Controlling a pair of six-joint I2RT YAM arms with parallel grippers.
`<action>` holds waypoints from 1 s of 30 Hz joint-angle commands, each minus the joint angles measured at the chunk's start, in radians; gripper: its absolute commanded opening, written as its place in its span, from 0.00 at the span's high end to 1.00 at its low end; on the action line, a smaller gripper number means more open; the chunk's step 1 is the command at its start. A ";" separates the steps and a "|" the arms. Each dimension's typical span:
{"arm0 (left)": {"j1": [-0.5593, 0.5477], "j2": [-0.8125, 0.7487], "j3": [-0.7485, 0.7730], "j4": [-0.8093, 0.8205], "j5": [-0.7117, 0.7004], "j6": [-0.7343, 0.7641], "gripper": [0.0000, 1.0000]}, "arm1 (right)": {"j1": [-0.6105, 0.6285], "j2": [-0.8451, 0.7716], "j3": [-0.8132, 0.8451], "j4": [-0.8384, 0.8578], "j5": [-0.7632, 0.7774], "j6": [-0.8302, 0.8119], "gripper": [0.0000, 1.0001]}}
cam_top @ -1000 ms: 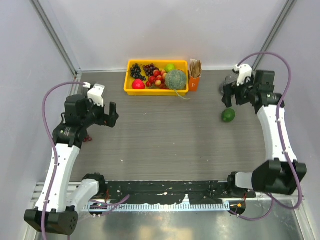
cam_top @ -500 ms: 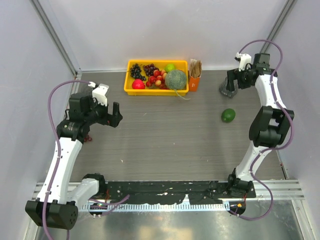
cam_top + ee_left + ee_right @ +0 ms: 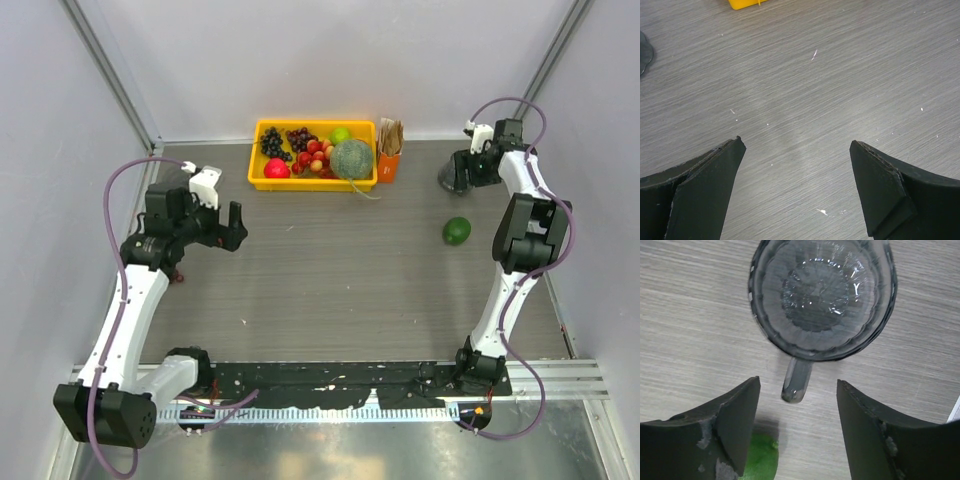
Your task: Place the coffee filter in the dripper
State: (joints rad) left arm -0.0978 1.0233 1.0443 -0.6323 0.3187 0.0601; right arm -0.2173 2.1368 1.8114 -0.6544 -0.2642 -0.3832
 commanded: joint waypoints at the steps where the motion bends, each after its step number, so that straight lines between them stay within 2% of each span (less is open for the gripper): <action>1: -0.002 0.018 0.000 0.059 0.005 -0.005 0.01 | 0.004 0.023 0.066 0.062 0.048 0.004 0.34; 8: -0.002 0.024 0.003 0.052 0.003 -0.017 0.01 | 0.004 0.028 0.072 0.072 0.056 -0.002 0.56; 9: -0.002 0.021 0.005 0.049 0.005 -0.020 0.01 | 0.004 0.028 0.072 0.072 0.059 -0.003 0.63; 13: -0.002 0.005 0.000 0.040 0.000 -0.017 0.01 | 0.004 0.000 0.071 0.064 0.062 -0.014 0.70; 15: -0.002 -0.002 -0.001 0.034 -0.003 -0.014 0.01 | 0.006 -0.024 0.069 0.049 0.050 -0.026 0.79; 18: -0.002 -0.011 -0.001 0.017 -0.006 -0.009 0.01 | 0.004 -0.092 0.057 0.026 0.036 -0.040 0.85; 21: -0.002 -0.025 0.005 -0.006 -0.012 -0.005 0.01 | 0.006 -0.158 0.051 -0.005 0.005 -0.063 0.95; 26: 0.013 -0.026 0.055 -0.098 0.006 0.001 0.00 | 0.006 -0.331 0.033 -0.095 -0.081 -0.098 0.95; 30: 0.062 -0.032 0.085 -0.138 0.084 0.004 0.01 | 0.033 -0.475 -0.033 -0.161 -0.168 -0.138 0.95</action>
State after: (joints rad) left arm -0.0799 1.0157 1.0630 -0.7238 0.3267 0.0589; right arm -0.2131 1.8637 1.8065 -0.7700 -0.3061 -0.4664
